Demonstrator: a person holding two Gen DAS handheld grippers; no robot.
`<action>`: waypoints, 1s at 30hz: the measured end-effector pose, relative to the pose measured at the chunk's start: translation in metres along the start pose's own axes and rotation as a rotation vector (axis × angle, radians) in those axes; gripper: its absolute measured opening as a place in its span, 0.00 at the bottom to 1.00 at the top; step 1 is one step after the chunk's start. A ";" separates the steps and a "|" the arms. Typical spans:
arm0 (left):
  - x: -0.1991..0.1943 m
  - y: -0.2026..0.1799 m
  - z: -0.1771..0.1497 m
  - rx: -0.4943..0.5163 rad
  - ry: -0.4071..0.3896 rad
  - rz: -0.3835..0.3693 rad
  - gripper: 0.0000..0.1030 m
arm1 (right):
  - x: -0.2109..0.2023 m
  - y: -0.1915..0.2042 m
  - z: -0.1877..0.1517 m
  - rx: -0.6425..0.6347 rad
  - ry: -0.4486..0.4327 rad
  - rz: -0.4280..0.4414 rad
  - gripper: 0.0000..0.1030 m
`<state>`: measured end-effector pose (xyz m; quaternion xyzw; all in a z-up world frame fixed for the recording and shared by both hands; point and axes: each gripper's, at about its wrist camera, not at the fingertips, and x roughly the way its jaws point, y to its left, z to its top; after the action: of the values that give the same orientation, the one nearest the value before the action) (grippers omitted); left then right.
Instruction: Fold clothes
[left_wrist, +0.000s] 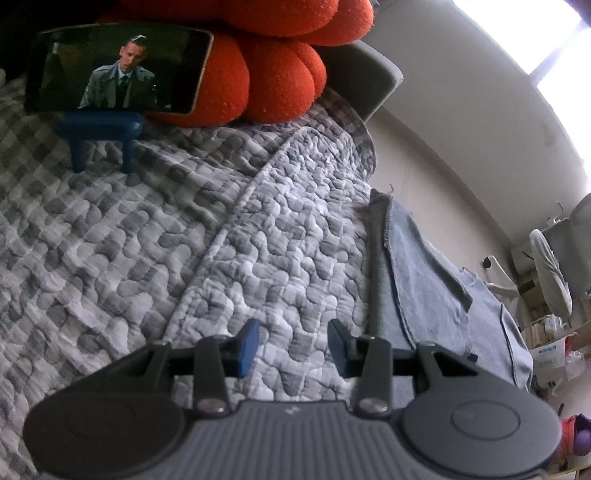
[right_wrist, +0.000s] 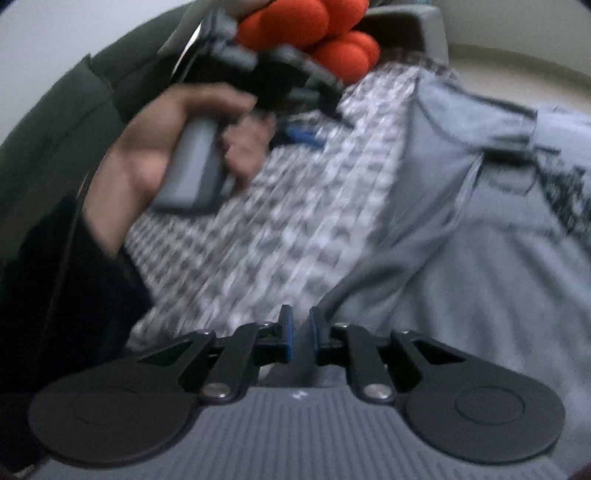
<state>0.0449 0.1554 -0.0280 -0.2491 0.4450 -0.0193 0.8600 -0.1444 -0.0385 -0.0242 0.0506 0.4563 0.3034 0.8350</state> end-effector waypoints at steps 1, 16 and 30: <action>-0.001 0.001 0.000 -0.002 -0.001 0.000 0.41 | 0.004 0.005 -0.004 -0.002 0.013 -0.016 0.16; -0.006 0.015 0.002 -0.026 -0.010 0.005 0.41 | 0.011 0.013 -0.022 0.056 -0.045 -0.086 0.03; -0.003 -0.002 -0.009 0.005 0.007 -0.028 0.41 | -0.068 -0.088 -0.080 0.594 -0.244 0.180 0.05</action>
<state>0.0369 0.1505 -0.0287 -0.2529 0.4446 -0.0332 0.8586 -0.1945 -0.1624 -0.0528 0.3681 0.4152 0.2215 0.8019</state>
